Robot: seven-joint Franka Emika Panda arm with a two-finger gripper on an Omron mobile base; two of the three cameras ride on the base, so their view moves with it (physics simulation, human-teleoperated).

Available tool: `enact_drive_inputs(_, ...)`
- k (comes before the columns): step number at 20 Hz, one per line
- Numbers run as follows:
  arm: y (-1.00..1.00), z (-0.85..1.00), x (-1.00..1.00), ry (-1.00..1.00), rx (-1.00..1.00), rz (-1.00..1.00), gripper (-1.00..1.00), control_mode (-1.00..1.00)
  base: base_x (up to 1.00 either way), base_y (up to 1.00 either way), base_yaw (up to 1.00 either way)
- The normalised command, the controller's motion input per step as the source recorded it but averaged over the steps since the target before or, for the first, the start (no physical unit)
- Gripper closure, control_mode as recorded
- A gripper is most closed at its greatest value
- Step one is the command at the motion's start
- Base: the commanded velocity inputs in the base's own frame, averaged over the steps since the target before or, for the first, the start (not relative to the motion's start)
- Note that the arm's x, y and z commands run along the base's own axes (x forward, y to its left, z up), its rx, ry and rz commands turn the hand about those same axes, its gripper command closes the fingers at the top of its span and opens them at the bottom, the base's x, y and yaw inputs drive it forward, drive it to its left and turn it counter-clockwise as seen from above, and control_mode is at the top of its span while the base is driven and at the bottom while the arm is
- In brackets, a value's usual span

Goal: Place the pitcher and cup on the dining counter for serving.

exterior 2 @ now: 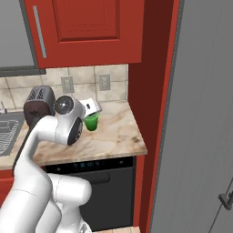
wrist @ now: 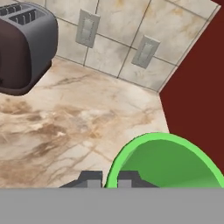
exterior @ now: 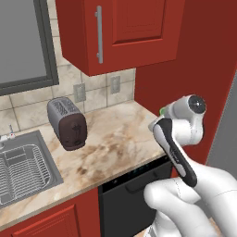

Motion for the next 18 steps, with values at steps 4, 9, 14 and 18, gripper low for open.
enact_drive_inputs(4,0.0,0.28,-0.12,0.02,0.0,0.01,1.0,-1.0,0.0,0.0,0.0)
enact_drive_inputs(9,0.0,0.04,0.0,0.0,0.0,0.0,1.0,-1.0,0.0,0.0,0.0)
enact_drive_inputs(14,0.0,0.0,0.0,0.01,0.0,0.0,1.0,1.0,-0.03,0.0,0.0)
enact_drive_inputs(18,0.0,0.0,0.0,0.0,0.0,0.0,1.0,1.0,-0.73,0.0,-0.03)
